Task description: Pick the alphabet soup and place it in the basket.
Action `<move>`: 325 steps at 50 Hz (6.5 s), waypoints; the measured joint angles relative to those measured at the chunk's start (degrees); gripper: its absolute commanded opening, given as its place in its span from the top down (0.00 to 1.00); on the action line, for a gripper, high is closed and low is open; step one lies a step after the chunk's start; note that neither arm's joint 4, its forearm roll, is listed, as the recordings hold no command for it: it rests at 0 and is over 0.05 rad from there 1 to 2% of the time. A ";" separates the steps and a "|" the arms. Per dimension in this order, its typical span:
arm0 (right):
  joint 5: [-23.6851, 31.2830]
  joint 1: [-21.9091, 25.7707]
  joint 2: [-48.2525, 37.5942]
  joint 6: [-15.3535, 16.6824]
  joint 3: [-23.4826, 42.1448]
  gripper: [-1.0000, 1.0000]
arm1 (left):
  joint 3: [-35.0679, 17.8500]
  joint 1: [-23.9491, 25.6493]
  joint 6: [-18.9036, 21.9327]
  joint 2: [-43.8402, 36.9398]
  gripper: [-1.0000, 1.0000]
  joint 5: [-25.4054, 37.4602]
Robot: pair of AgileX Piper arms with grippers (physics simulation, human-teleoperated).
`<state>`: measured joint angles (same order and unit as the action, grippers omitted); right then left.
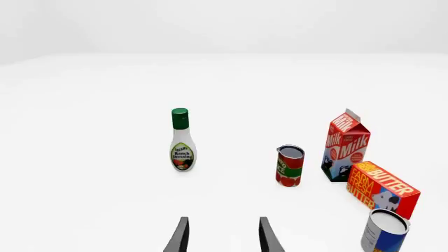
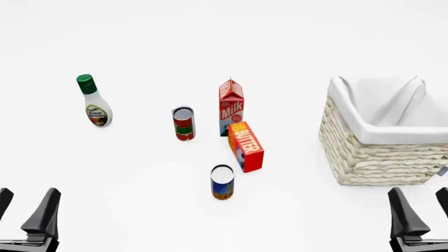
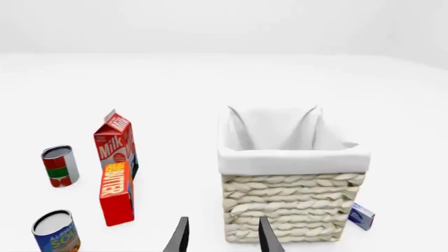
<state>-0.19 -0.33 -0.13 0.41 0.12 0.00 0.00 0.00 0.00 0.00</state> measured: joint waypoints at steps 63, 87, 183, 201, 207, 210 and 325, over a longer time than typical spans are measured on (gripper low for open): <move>4.61 14.07 -1.52 1.62 10.69 0.00 | 0.00 0.00 0.00 0.00 0.00 0.00; 2.32 24.35 -7.76 3.29 16.82 0.00 | 0.00 0.00 0.00 0.00 0.00 0.00; -32.59 45.56 -52.48 3.38 20.48 0.00 | 0.00 0.00 0.00 0.00 0.00 0.00; -38.39 45.52 -60.59 2.51 20.35 0.00 | 0.00 0.00 0.00 0.00 0.00 0.00; -40.00 44.90 -62.91 2.25 20.36 0.00 | 0.00 0.00 0.00 0.00 0.00 0.00; -40.72 44.56 -64.01 2.13 20.43 0.00 | 0.00 0.00 0.00 0.00 0.00 0.00; -55.96 41.92 -100.52 -1.76 29.81 0.00 | 0.00 0.00 0.00 0.00 0.00 0.00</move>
<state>-56.15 41.59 -100.65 -1.36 29.93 0.00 0.00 0.00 0.00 0.00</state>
